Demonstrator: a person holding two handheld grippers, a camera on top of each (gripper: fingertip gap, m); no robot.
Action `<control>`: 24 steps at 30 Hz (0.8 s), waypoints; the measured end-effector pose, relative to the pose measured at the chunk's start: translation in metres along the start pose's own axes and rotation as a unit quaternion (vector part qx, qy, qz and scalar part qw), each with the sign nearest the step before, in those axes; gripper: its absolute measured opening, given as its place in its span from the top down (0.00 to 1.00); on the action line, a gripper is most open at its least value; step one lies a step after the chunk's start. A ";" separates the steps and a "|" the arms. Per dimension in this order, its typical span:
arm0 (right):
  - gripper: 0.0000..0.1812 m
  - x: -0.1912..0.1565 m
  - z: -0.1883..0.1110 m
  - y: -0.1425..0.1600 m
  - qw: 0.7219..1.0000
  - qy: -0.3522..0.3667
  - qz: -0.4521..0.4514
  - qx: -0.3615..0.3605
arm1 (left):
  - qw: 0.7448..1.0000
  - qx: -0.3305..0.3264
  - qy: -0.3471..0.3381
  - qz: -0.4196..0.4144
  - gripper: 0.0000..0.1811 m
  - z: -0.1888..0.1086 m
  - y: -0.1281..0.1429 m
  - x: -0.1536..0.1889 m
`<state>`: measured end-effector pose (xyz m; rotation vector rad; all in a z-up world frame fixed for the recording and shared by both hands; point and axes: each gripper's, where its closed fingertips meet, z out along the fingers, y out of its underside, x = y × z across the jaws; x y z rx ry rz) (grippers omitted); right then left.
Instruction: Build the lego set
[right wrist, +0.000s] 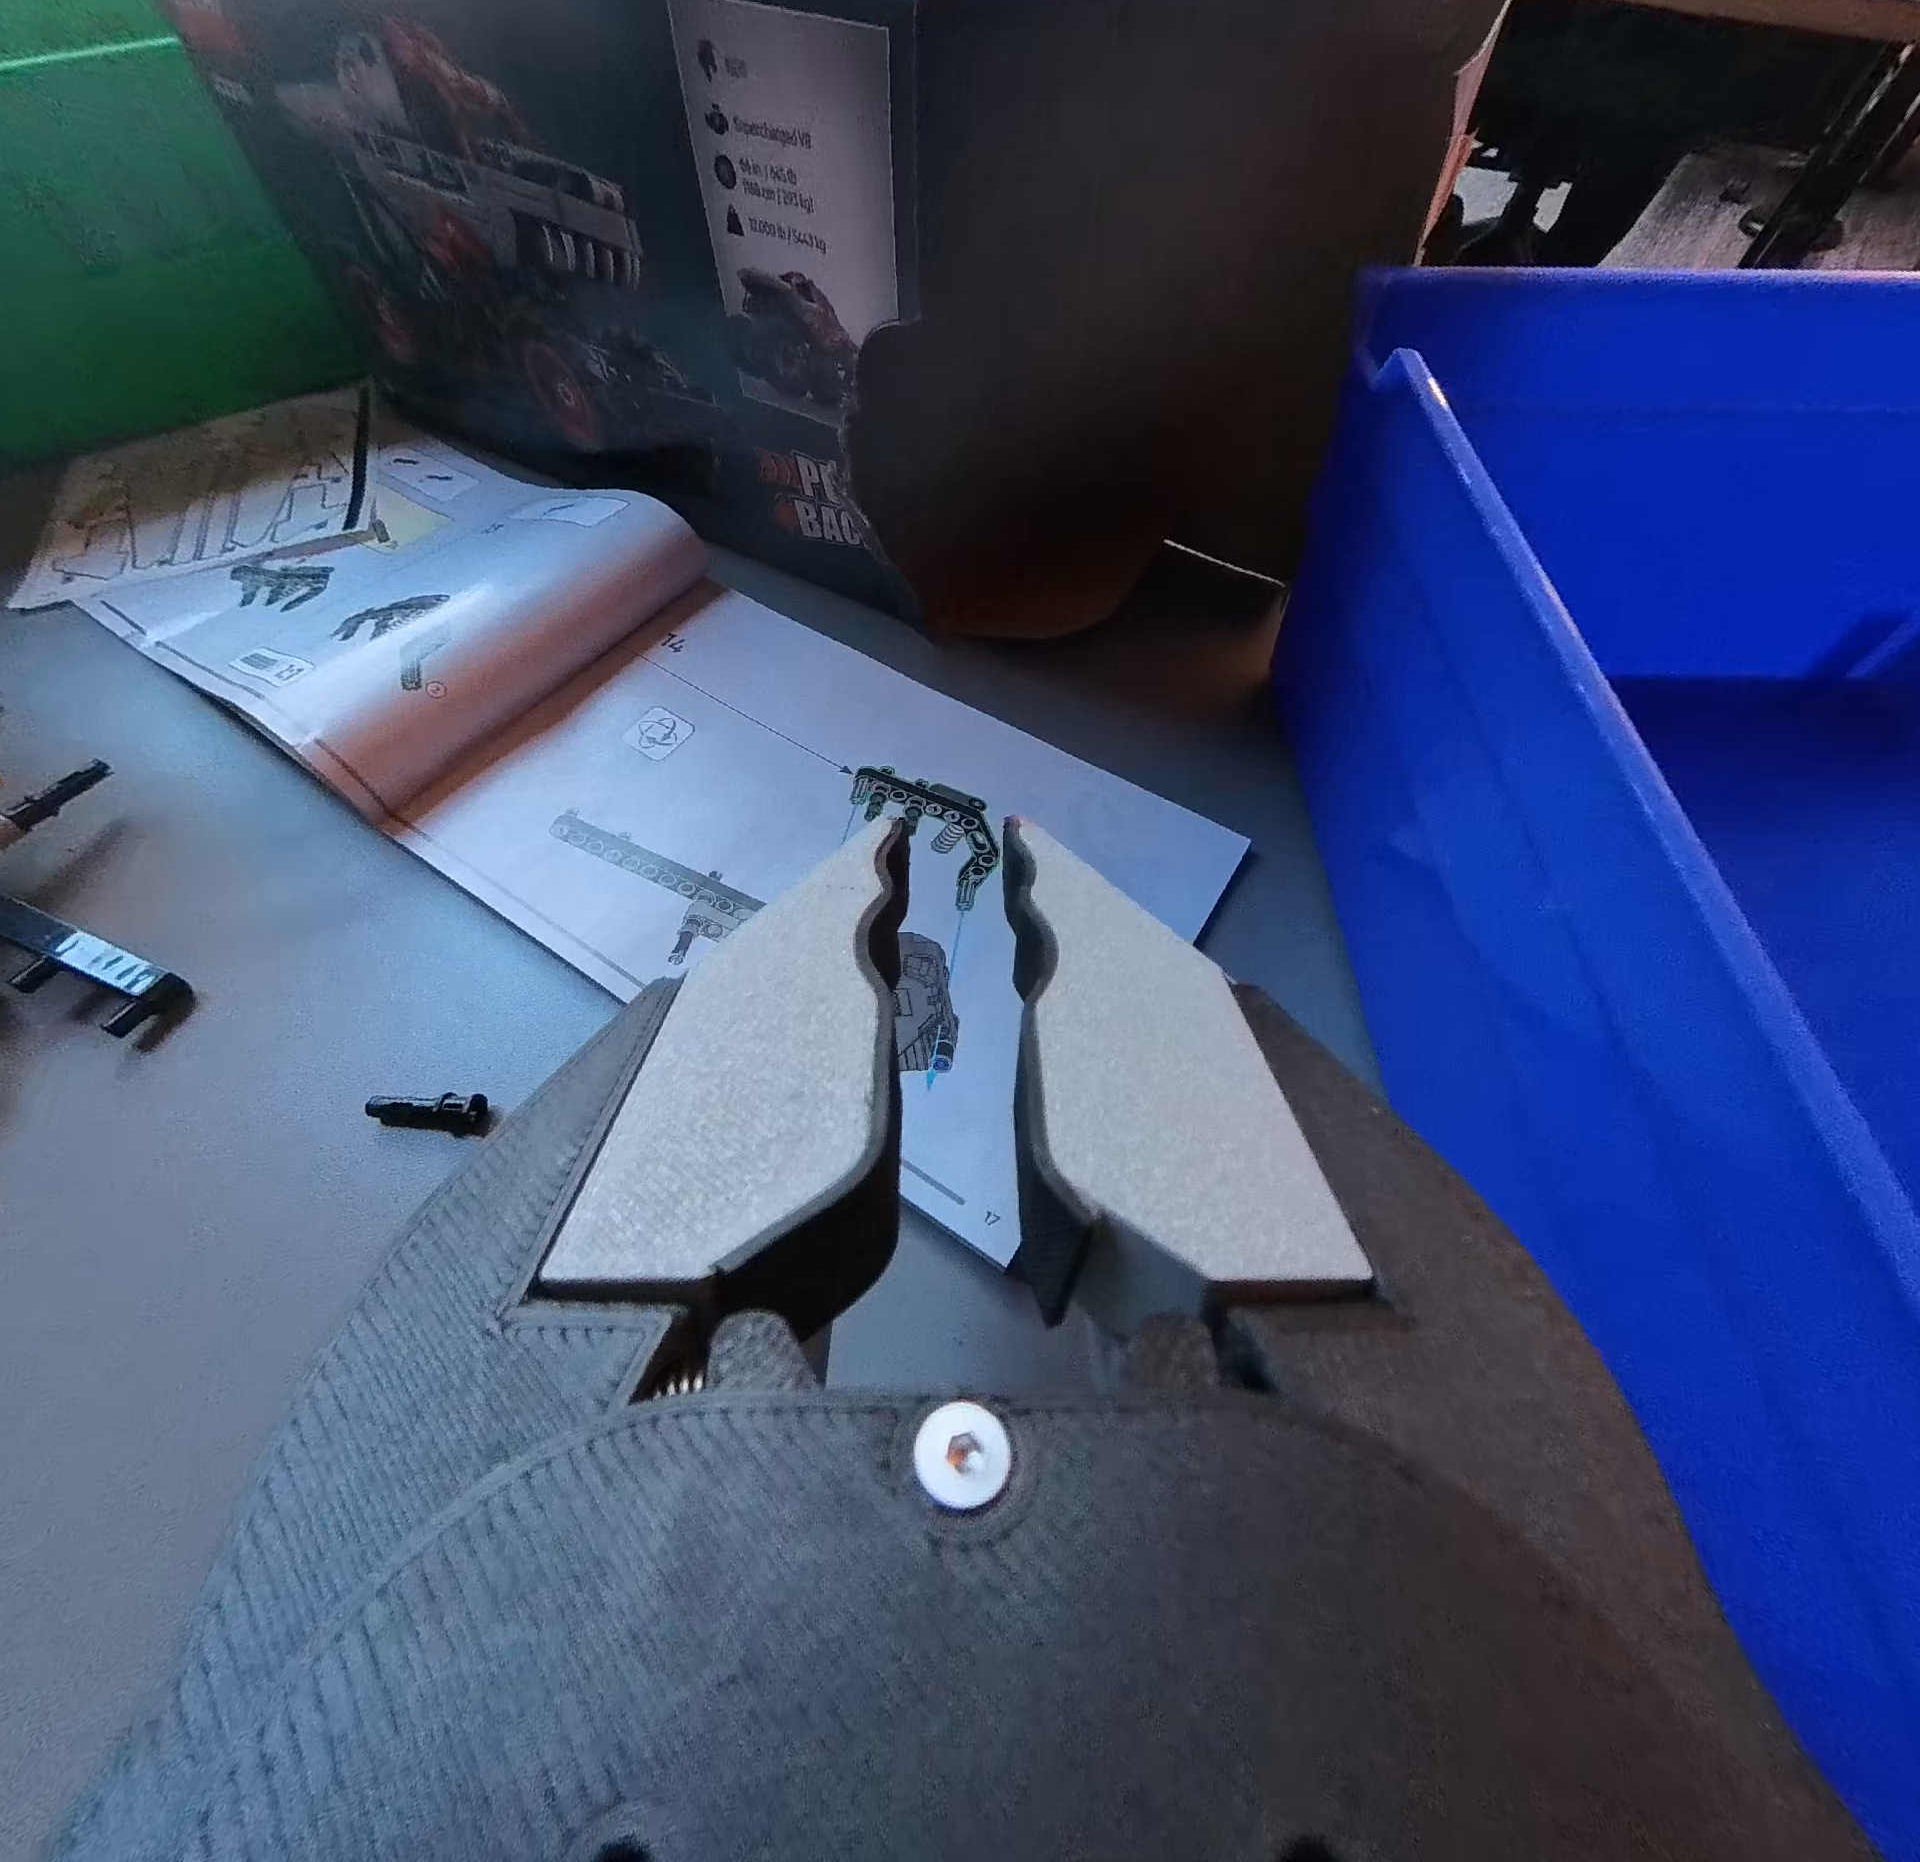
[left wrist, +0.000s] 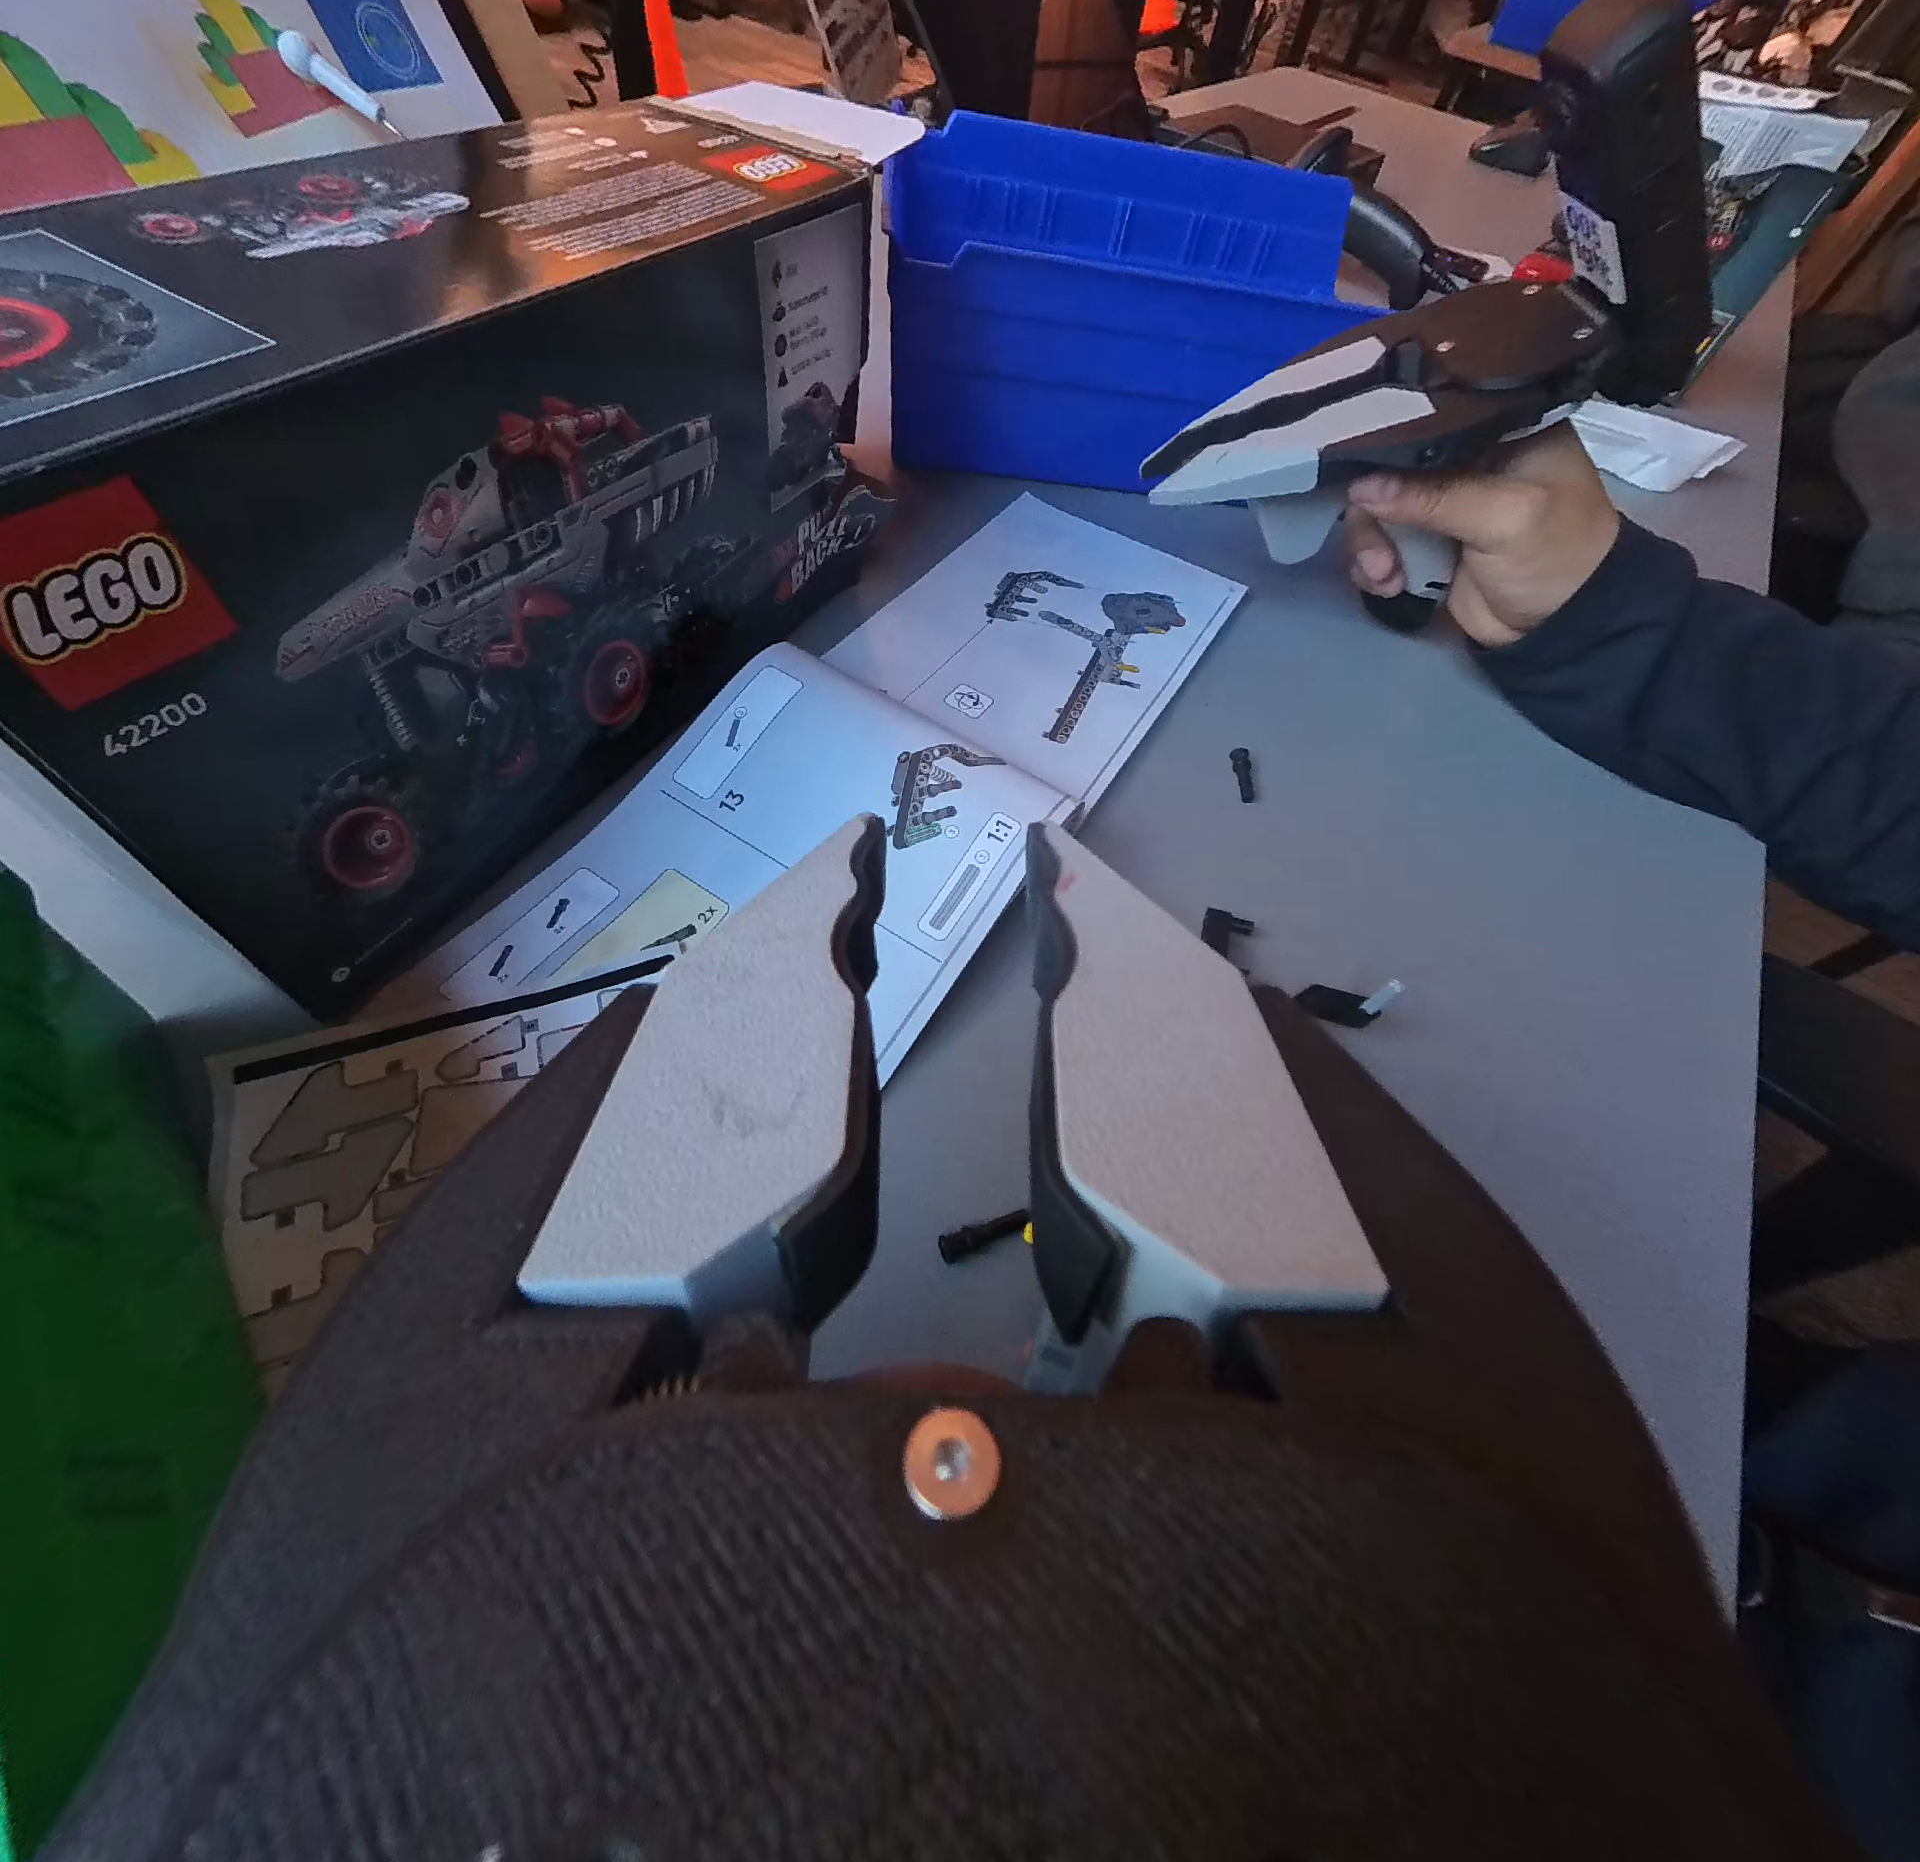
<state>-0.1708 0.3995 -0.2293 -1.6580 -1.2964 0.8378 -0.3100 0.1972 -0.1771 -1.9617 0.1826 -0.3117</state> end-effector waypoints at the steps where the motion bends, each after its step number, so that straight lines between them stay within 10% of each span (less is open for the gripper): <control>1: 0.92 0.000 0.000 0.000 1.000 0.000 0.000 0.000 | 1.000 -0.001 0.000 0.000 0.87 0.000 0.000 0.000; 16: 0.90 -0.019 -0.008 -0.017 0.998 -0.036 -0.025 0.040 | 1.000 -0.012 0.007 0.008 0.85 -0.002 0.001 0.003; 24: 0.88 -0.168 -0.027 -0.017 0.941 -0.264 -0.204 0.063 | 0.978 -0.170 0.095 0.078 0.76 -0.018 0.055 0.039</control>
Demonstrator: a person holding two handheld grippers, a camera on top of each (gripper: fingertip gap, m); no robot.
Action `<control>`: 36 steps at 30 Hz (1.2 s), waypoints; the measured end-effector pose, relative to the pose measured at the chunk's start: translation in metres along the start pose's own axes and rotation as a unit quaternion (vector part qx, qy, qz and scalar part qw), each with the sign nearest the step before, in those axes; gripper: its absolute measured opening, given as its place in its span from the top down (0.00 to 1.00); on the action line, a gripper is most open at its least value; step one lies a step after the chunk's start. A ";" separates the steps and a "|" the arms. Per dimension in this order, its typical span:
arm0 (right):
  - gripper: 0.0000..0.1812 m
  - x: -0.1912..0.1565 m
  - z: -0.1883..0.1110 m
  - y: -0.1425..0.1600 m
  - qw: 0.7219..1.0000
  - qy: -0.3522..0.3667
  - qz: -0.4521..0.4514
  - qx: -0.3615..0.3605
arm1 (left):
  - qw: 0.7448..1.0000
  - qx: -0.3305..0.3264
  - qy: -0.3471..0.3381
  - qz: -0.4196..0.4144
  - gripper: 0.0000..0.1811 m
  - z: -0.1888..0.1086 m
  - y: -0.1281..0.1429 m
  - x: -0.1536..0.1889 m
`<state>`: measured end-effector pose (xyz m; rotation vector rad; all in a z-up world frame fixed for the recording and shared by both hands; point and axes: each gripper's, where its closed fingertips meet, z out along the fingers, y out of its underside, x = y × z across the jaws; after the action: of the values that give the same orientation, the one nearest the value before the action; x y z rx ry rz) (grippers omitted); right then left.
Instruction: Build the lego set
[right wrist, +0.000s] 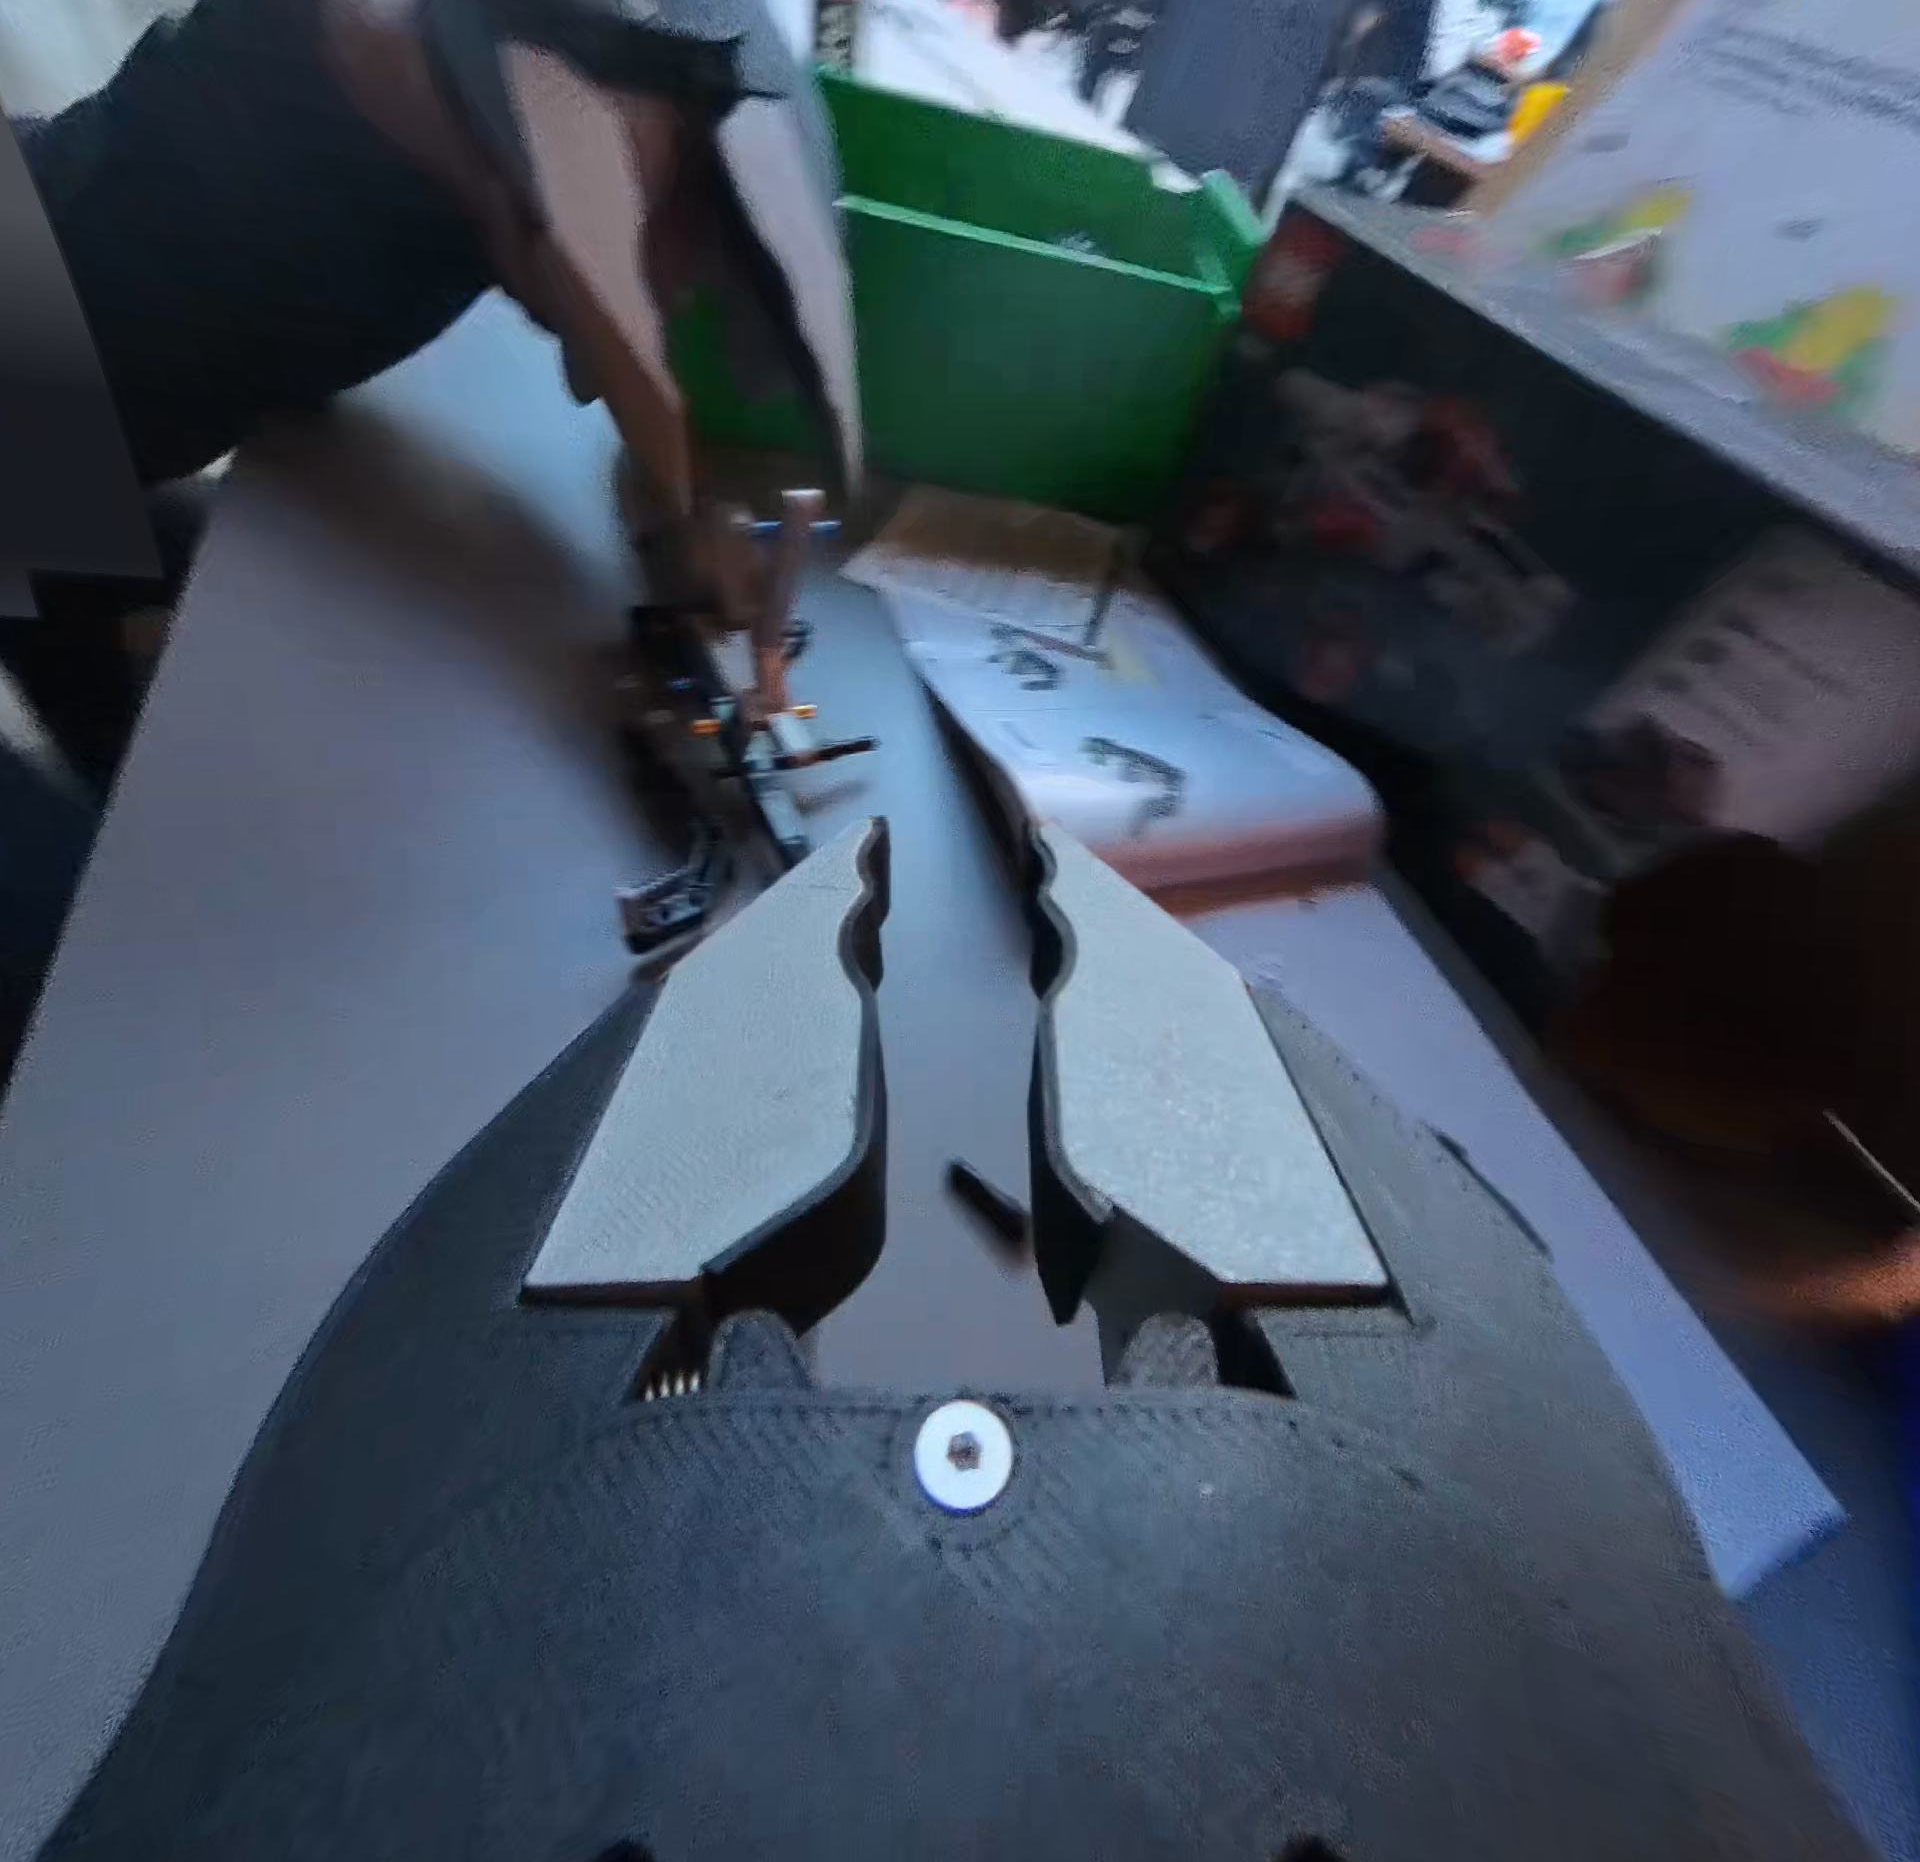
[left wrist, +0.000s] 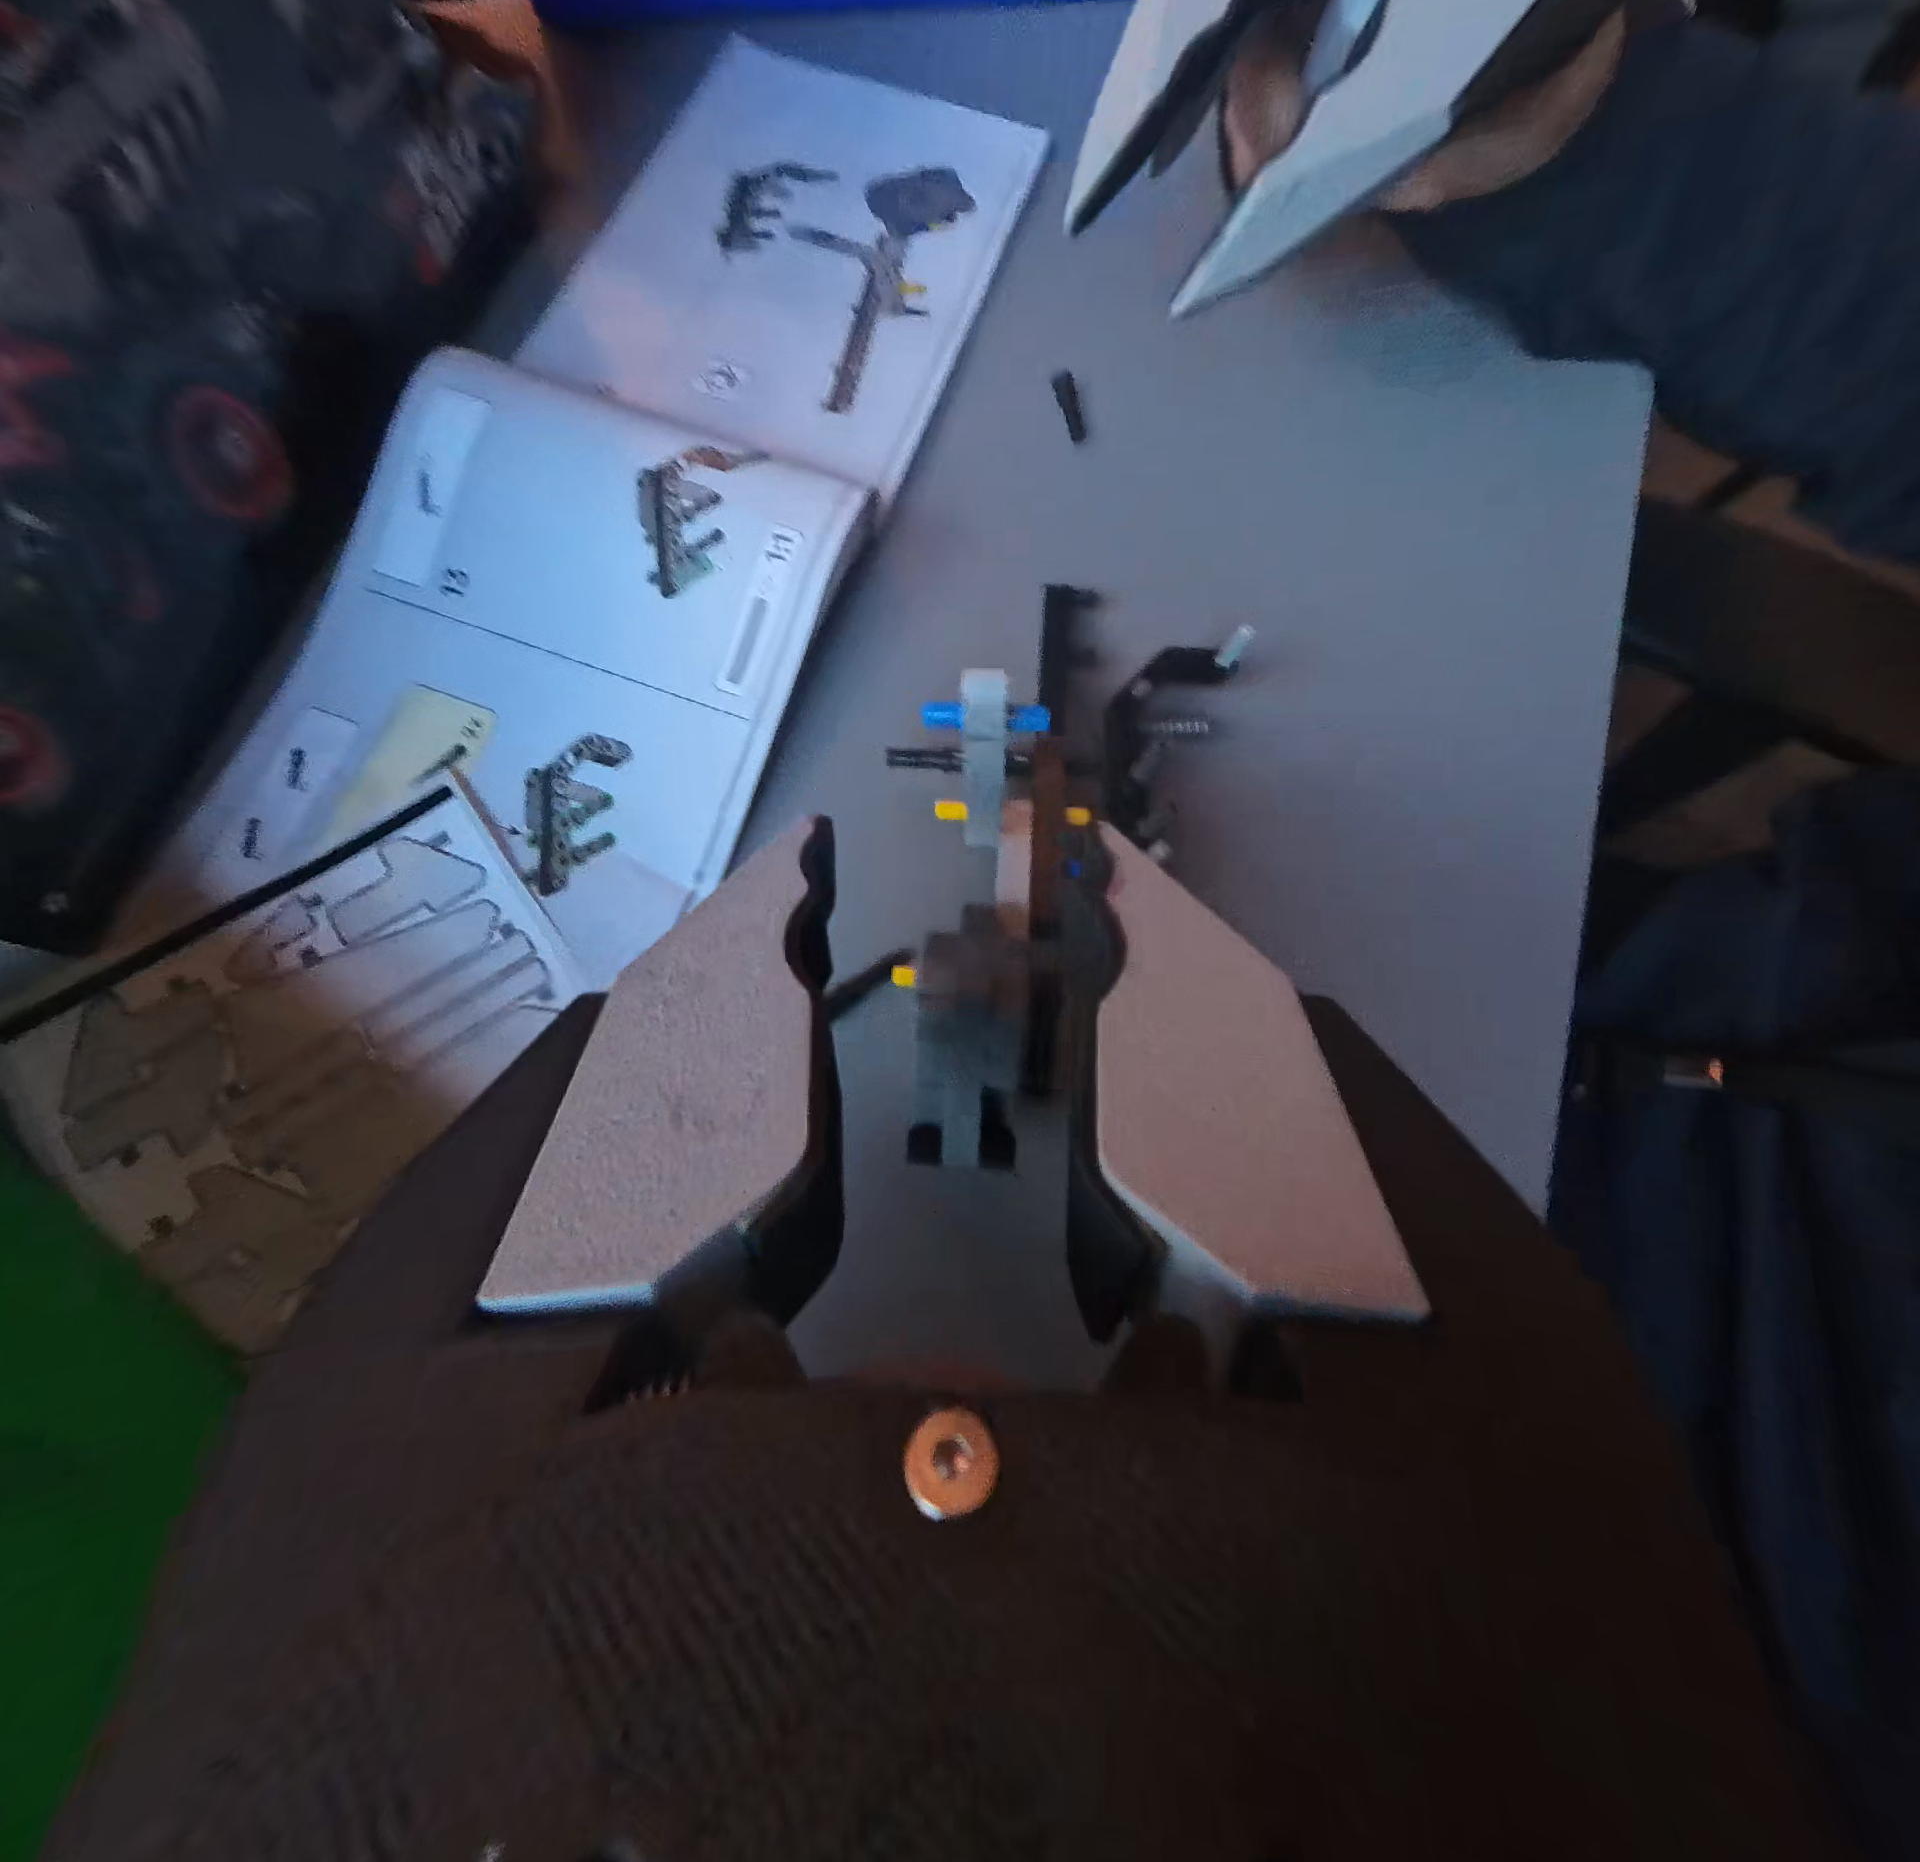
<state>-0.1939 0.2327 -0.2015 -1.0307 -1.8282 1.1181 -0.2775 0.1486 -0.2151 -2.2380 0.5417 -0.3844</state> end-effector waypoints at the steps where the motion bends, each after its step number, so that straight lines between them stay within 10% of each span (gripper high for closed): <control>1: 0.87 -0.014 0.008 0.001 1.000 -0.024 -0.008 -0.009 | 1.000 -0.003 0.012 0.002 0.75 -0.001 0.003 0.005; 16: 0.90 -0.071 0.046 0.053 0.977 -0.120 -0.058 -0.164 | 0.992 -0.112 0.028 0.045 0.82 0.030 0.046 0.017; 36: 0.97 -0.020 -0.023 0.036 0.991 -0.088 -0.026 -0.097 | 0.991 -0.122 0.015 0.060 0.79 0.040 0.053 0.014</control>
<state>-0.1566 0.2324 -0.2310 -1.0130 -2.1266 1.0439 -0.2617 0.1344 -0.2797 -2.4211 0.7725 -0.3037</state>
